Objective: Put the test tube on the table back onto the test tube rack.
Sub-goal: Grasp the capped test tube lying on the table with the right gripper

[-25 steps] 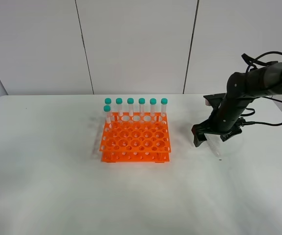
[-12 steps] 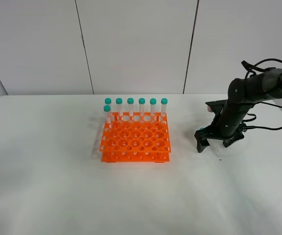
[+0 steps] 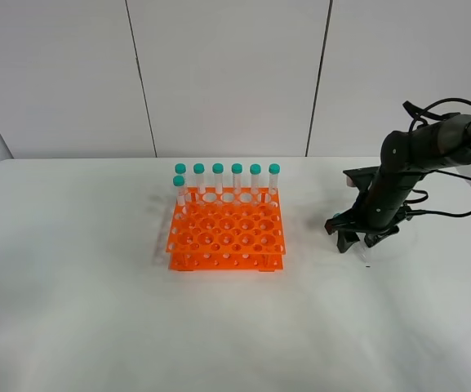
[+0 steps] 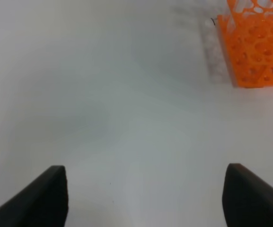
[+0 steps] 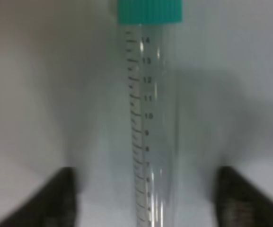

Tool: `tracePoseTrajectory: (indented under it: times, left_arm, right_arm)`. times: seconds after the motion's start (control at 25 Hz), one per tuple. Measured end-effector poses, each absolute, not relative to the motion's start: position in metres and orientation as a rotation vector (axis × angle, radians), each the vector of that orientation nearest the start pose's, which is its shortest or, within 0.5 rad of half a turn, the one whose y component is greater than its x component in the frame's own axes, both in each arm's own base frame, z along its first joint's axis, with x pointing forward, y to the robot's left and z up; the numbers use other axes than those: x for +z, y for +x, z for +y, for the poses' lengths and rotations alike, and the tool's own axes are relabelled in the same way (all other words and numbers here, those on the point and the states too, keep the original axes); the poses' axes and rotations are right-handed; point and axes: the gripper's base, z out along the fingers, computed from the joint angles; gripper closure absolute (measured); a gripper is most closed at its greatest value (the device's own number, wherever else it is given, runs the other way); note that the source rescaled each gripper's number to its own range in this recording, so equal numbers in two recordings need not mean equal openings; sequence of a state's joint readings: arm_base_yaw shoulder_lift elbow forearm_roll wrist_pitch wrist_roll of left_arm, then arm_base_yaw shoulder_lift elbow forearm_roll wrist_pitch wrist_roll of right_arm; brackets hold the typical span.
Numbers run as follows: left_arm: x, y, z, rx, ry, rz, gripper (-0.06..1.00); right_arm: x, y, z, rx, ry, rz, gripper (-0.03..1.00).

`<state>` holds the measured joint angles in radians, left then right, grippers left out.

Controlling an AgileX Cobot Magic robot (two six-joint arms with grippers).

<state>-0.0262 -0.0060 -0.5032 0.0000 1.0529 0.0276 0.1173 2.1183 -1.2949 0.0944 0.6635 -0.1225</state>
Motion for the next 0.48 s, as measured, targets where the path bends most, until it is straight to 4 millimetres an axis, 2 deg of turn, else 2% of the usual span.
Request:
tracePoseTrajectory:
  times: [0.04,0.12,0.16,0.36,0.48]
  left_arm:
    - [0.279,-0.006,0.000,0.001,0.055,2.027,0.07]
    - [0.279,-0.006,0.000,0.001,0.055,2.027,0.07]
    - [0.279,-0.006,0.000,0.001,0.055,2.027,0.07]
    - [0.279,-0.006,0.000,0.001,0.055,2.027,0.07]
    - [0.279,-0.006,0.000,0.001,0.055,2.027,0.07]
  right_arm:
    - [0.102,0.392,0.052,0.095,-0.254,2.962,0.69]
    - [0.102,0.392,0.051,0.094,-0.256,2.969,0.97]
    - [0.102,0.392,0.051,0.092,-0.258,2.969,0.92]
    - [0.107,0.391,0.051,0.082,-0.280,2.965,0.93]
    - [0.129,0.389,0.050,0.073,-0.298,2.942,0.93]
